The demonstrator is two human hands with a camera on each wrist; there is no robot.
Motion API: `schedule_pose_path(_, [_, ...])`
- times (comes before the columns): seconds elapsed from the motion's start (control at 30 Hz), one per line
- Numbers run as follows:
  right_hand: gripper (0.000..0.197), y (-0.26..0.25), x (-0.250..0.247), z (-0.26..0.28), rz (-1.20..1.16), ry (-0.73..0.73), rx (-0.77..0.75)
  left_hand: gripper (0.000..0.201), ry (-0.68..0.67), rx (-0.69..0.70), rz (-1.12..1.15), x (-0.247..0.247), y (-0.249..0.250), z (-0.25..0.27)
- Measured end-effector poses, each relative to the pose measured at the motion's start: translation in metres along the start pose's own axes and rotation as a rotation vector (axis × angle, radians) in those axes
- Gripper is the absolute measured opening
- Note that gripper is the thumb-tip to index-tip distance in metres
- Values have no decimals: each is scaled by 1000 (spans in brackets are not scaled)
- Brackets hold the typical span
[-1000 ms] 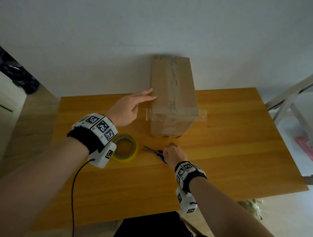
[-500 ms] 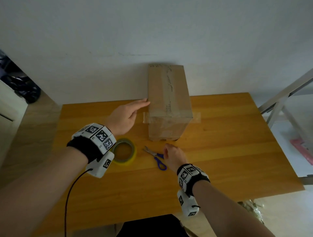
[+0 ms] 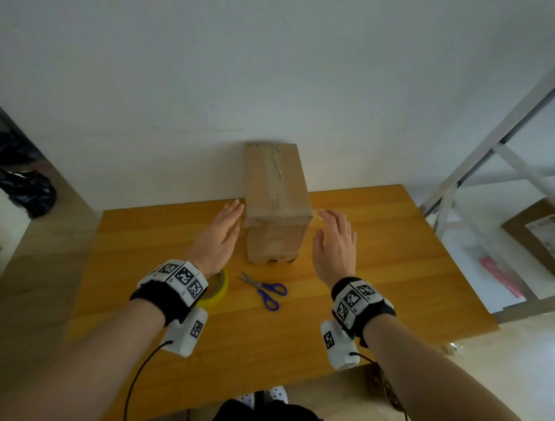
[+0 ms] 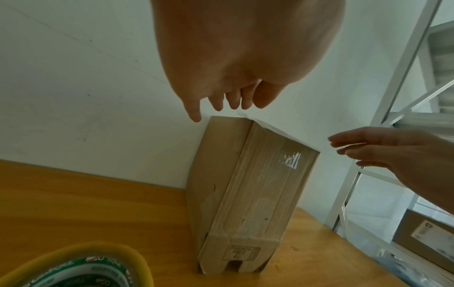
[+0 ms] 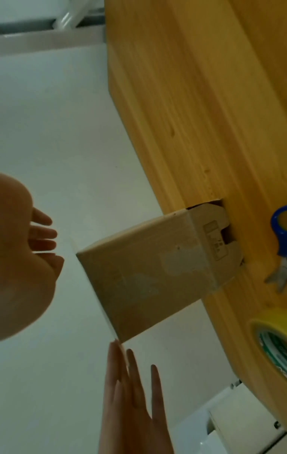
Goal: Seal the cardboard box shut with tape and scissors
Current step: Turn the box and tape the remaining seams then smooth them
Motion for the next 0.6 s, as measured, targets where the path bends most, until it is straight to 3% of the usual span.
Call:
schedule_pose_path(0.1, [33,7,5,-5,-23,-56,-2,43,12,-9,-4,-1,-1,1])
schedule_pose_path(0.3, [18,23,0,-24,-25,-30,-61,27,231,52,-90,-36,4,-7])
schedule_pose_path(0.6, [10,17,7,-45,-96,-122,-235,19,163,12,-177,-39,24,-26])
Point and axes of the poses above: each hand's wrist, its own z-axis away from the middle knuckle, its own x-axis out of the palm, y = z × x, the point moved 10 cm from there along -z, towards the middle knuckle, and after that the axes turned 15 degrees about -x, right-handed, at the moved point
